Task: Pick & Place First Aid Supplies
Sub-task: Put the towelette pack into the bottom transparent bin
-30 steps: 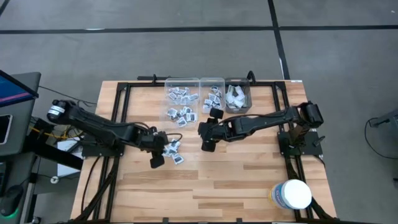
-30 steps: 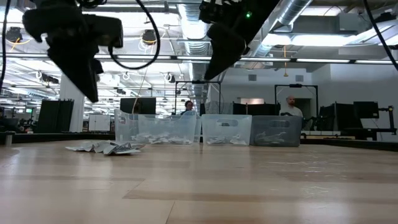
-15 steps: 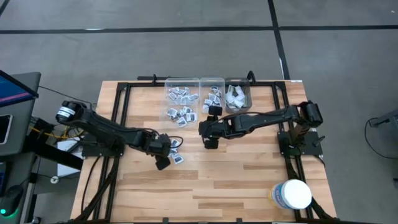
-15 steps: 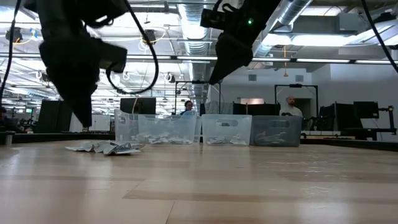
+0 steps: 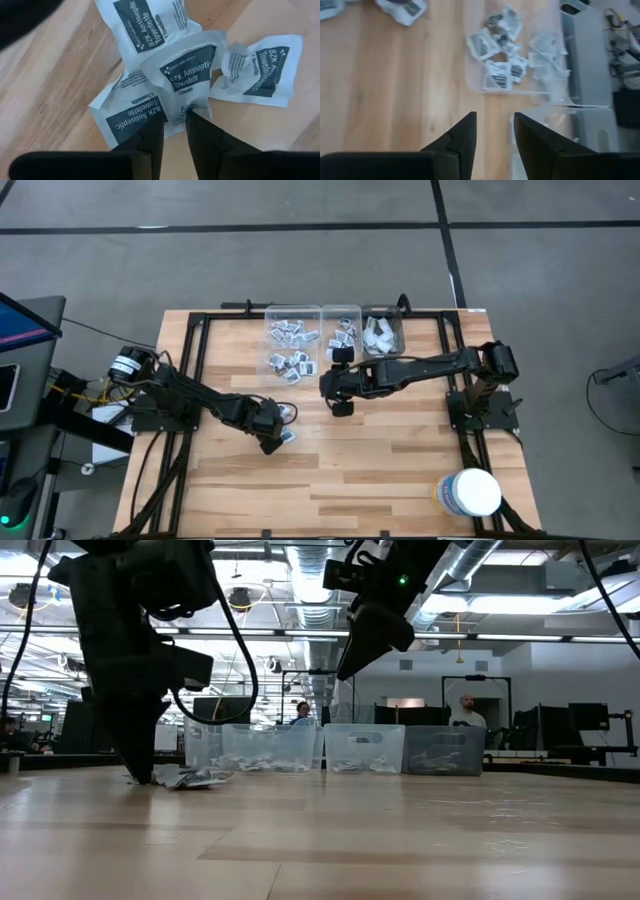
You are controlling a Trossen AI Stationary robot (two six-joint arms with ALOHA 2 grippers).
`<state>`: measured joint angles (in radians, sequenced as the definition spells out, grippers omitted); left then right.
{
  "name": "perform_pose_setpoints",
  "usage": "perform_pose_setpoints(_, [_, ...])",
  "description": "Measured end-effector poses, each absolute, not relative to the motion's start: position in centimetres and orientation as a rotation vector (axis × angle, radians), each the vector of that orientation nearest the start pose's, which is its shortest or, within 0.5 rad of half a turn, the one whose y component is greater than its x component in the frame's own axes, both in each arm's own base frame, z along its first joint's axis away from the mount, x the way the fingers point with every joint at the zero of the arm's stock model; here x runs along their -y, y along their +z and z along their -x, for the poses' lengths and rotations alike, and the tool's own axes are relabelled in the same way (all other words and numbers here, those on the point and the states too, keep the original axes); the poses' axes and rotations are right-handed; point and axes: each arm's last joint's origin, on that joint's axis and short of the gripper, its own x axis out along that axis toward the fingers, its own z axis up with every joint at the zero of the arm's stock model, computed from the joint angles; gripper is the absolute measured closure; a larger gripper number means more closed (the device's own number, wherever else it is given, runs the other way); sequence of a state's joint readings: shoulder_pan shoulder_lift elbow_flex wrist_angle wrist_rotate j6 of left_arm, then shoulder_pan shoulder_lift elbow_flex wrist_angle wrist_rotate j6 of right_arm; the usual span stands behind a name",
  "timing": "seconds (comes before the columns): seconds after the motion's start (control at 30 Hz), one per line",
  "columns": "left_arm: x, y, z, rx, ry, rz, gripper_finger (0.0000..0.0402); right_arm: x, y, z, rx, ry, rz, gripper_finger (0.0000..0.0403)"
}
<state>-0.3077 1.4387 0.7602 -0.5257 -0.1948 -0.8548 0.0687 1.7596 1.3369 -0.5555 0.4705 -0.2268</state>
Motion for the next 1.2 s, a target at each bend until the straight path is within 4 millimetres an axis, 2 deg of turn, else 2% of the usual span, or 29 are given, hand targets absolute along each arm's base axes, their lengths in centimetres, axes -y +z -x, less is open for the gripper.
perform_pose_setpoints(0.13, [7.0, 17.2, -23.6, -1.092, 0.383, 0.462, 0.0357, -1.3, 23.8, -36.9, -1.009, -0.230, 0.460, 0.0278])
perform_pose_setpoints(0.23, [7.2, 18.3, -23.2, -1.028, 0.367, 0.462, 0.0392, -1.3, 23.8, -36.8, -1.010, -0.229, 0.460, 0.0278])
perform_pose_setpoints(0.5, [6.8, 22.3, -21.9, -0.765, 0.390, 0.463, 0.0397, -1.3, 23.8, -36.8, -1.010, -0.230, 0.458, 0.0278])
perform_pose_setpoints(0.7, [4.9, 25.6, -20.4, -0.437, 0.614, 0.425, 0.0395, -1.4, 23.8, -36.8, -1.006, -0.226, 0.412, 0.0278])
perform_pose_setpoints(0.8, [3.9, 26.8, -19.6, -0.339, 0.694, 0.405, 0.0396, -1.4, 23.6, -36.6, -1.029, -0.229, 0.407, 0.0278])
perform_pose_setpoints(1.0, [1.9, 27.5, -19.4, -0.330, 0.750, 0.349, 0.0396, -1.3, 23.5, -36.3, -1.064, -0.245, 0.380, 0.0278])
perform_pose_setpoints(1.2, [-1.2, 26.9, -20.3, -0.393, 0.791, 0.371, 0.0394, -1.1, 23.4, -36.2, -1.072, -0.264, 0.355, 0.0278])
